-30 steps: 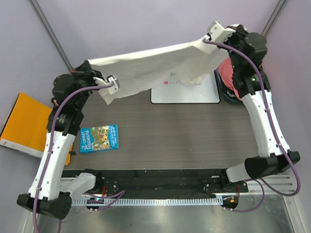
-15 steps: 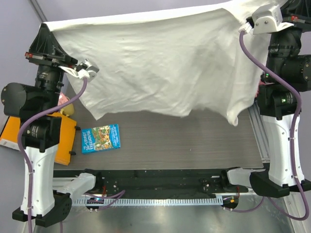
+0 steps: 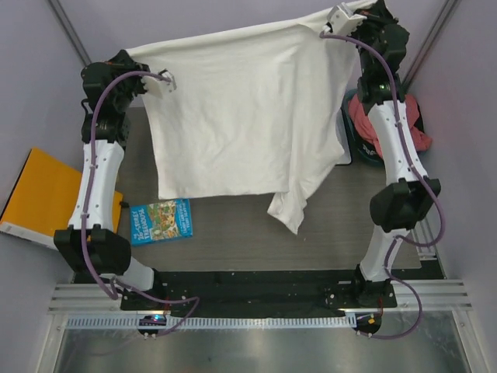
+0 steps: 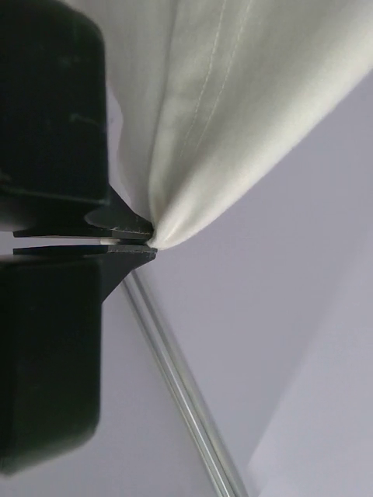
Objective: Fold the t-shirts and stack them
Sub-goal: Flatten out the tshirt
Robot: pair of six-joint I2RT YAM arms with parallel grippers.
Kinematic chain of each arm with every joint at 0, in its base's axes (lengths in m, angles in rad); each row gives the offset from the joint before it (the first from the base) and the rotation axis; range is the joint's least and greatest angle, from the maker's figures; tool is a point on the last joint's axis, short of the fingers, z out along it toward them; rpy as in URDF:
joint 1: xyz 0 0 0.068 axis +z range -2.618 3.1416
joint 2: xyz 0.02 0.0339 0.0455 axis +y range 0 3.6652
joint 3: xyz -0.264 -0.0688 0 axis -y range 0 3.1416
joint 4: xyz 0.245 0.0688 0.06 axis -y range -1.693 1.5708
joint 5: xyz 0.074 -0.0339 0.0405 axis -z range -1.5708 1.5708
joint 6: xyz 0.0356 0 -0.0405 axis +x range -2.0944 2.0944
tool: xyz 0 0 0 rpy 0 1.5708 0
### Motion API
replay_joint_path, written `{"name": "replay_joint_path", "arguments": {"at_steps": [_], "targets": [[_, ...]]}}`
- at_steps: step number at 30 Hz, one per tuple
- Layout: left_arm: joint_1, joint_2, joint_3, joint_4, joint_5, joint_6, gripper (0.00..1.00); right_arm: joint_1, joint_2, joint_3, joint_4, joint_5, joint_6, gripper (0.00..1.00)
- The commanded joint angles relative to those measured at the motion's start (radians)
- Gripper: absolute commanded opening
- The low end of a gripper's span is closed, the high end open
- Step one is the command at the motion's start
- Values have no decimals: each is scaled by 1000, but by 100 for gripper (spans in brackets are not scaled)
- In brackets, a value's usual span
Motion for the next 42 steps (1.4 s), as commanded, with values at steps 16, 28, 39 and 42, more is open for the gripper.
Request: {"name": "replay_joint_path", "arguments": {"at_steps": [16, 28, 39, 42], "targets": [[73, -231, -239, 360, 64, -26, 0, -76, -453, -328, -87, -209, 53, 1], [174, -579, -813, -693, 273, 472, 0, -78, -851, -1063, -1111, -326, -223, 1], [215, -522, -841, -1166, 185, 723, 0, -76, -731, -1024, -1431, -288, -349, 1], [217, -512, -847, -1256, 152, 766, 0, -78, -733, -1040, -1456, -274, -371, 1]]}}
